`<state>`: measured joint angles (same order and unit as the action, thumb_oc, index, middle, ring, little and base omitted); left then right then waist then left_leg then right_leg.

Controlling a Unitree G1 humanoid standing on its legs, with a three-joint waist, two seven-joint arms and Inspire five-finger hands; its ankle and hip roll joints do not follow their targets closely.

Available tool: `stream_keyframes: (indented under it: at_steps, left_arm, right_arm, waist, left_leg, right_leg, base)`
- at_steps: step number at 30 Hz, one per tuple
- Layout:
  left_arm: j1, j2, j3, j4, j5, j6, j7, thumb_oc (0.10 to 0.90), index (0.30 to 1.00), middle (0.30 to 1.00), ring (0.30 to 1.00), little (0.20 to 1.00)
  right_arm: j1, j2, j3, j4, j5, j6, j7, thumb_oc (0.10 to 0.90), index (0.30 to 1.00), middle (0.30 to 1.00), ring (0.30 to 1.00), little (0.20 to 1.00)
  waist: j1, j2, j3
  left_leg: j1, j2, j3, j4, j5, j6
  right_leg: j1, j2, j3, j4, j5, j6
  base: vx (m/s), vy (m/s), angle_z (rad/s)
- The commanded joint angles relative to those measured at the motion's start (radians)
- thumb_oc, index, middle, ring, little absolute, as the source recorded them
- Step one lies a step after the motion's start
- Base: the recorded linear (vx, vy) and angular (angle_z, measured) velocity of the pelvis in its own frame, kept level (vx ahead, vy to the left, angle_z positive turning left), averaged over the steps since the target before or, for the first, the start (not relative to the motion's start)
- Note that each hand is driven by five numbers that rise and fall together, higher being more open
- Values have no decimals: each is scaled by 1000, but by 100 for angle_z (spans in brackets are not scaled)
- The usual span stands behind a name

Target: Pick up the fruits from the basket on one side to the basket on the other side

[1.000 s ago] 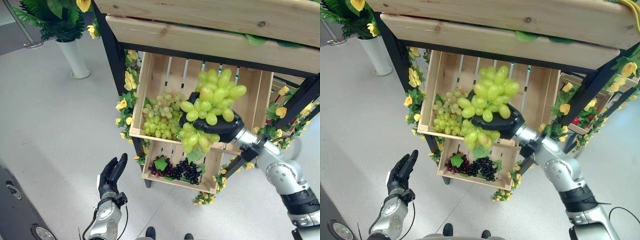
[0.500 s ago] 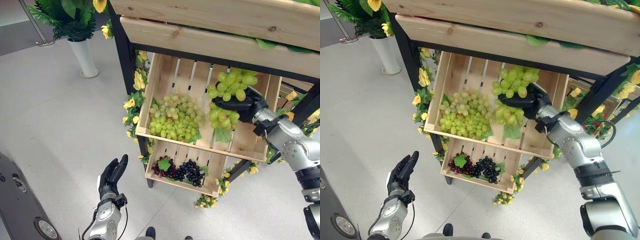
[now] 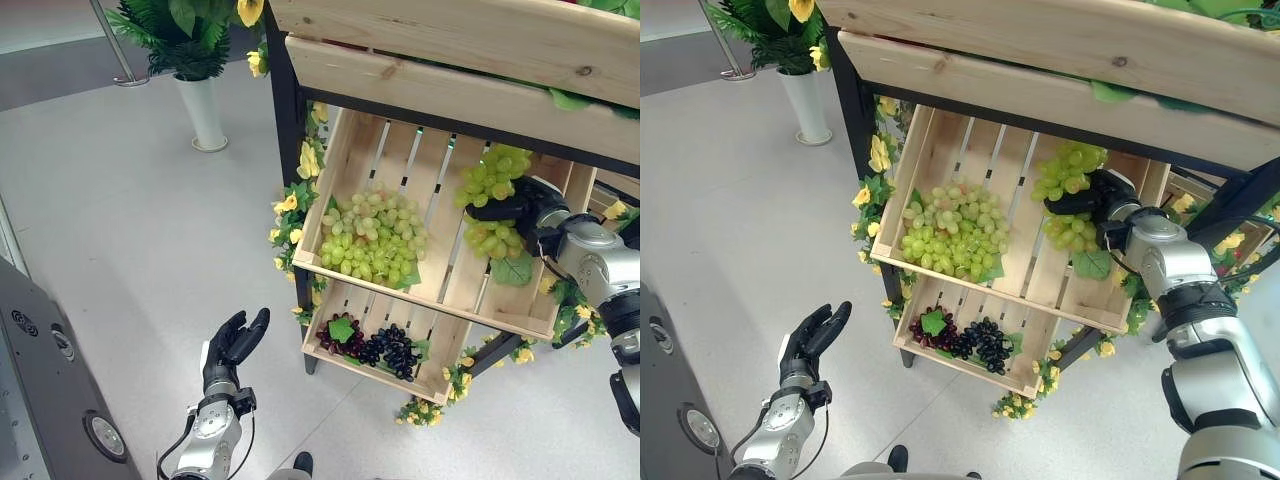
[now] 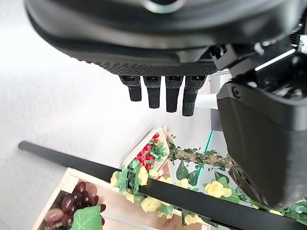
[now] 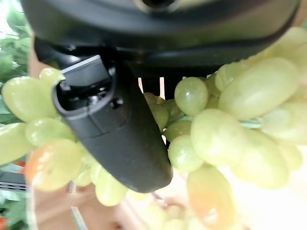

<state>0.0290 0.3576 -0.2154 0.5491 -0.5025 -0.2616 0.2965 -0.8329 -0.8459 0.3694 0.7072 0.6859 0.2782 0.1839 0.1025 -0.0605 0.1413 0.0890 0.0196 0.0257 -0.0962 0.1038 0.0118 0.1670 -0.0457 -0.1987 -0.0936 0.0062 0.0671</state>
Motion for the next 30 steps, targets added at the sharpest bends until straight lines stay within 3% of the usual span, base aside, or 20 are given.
stream_keyframes:
  at_steps: [1,7,9,21,30]
  left_arm:
    - [-135,57,-79,-86,58,-67,-11,800,900,900,900,900]
    - [-148,49,-92,-84,67,-63,6,800,900,900,900,900]
    - [-151,52,-92,-85,68,-63,11,800,900,900,900,900]
    - [-131,60,-78,-89,73,-74,-1,800,900,900,900,900]
    - [-99,61,-66,-93,72,-86,-3,800,900,900,900,900]
  right_arm:
    - [-250,-49,78,88,-142,-78,116,400,300,300,300,300]
    - [-276,-40,177,160,-338,-55,247,400,300,300,300,300]
    - [-290,-35,199,183,-340,-49,278,800,900,900,900,900]
    - [-275,-36,188,166,-332,-76,280,800,900,900,900,900]
    - [-206,-65,152,-39,-269,-92,176,800,900,900,900,900]
  waist:
    - [32,-38,-63]
    - [38,-40,-56]
    - [39,-40,-55]
    - [35,-32,-56]
    - [9,-31,-57]
  left_leg:
    - [68,-12,14,9,-187,-6]
    - [70,-11,17,9,-187,-5]
    - [70,-12,17,9,-186,-5]
    - [75,-14,26,9,-188,-5]
    - [77,-11,44,9,-189,-7]
  right_leg:
    - [20,-52,-65,6,-27,3]
    - [25,-55,-70,6,-26,5]
    - [26,-55,-71,6,-26,5]
    - [24,-53,-62,6,-25,5]
    - [16,-47,-44,6,-24,6]
  base:
    - [0,0,0]
    - [-5,-3,0]
    - [-32,-12,1]
    - [0,0,0]
    - [1,0,-2]
